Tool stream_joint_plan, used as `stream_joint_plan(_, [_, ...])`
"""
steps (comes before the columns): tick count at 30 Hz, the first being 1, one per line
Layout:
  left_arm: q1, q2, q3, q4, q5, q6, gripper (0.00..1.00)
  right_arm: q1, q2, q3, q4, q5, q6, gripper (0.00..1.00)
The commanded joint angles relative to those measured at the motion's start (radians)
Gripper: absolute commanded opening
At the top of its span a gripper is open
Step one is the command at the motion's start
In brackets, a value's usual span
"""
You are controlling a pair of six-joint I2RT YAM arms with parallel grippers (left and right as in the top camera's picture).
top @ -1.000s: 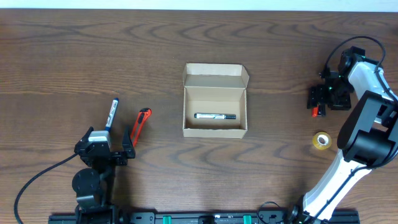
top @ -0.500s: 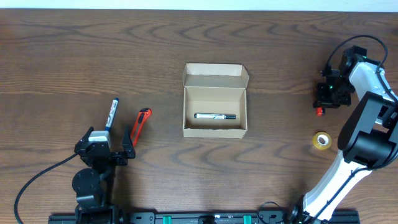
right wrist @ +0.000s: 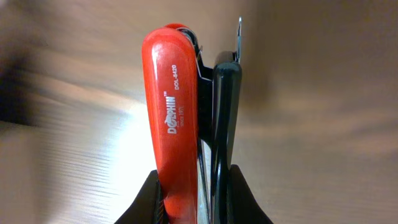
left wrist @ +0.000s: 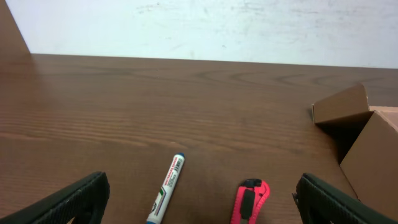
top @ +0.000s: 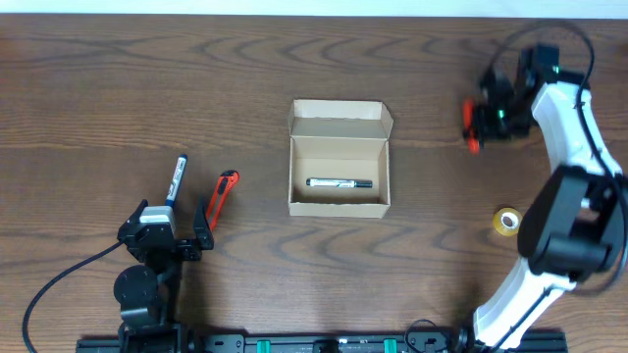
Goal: Pack container
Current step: 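Carry the stapler into the box and release it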
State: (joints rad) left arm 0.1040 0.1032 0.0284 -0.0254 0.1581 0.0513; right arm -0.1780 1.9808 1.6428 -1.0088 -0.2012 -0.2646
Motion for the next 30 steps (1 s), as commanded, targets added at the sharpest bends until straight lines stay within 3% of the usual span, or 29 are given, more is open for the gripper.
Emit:
stream_joint_plan(1, [0.0, 0.002, -0.022, -0.023, 0.026, -0.007, 0.96, 0.108, -0.159, 0.096, -0.011, -0.069, -0.075, 0.01])
stream_joint_plan(11, [0.0, 0.002, -0.022, -0.023, 0.026, -0.007, 0.95, 0.499, -0.228, 0.124, -0.261, -0.09, -0.652, 0.01])
stream_joint_plan(19, [0.0, 0.002, -0.022, -0.022, 0.026, -0.007, 0.95, 0.587, -0.167, 0.106, -0.239, -0.073, -0.676, 0.01])
stream_joint_plan(30, [0.0, 0.002, -0.022, -0.022, 0.026, -0.007, 0.95, 0.592, 0.092, 0.067, -0.235, -0.066, -0.74, 0.01])
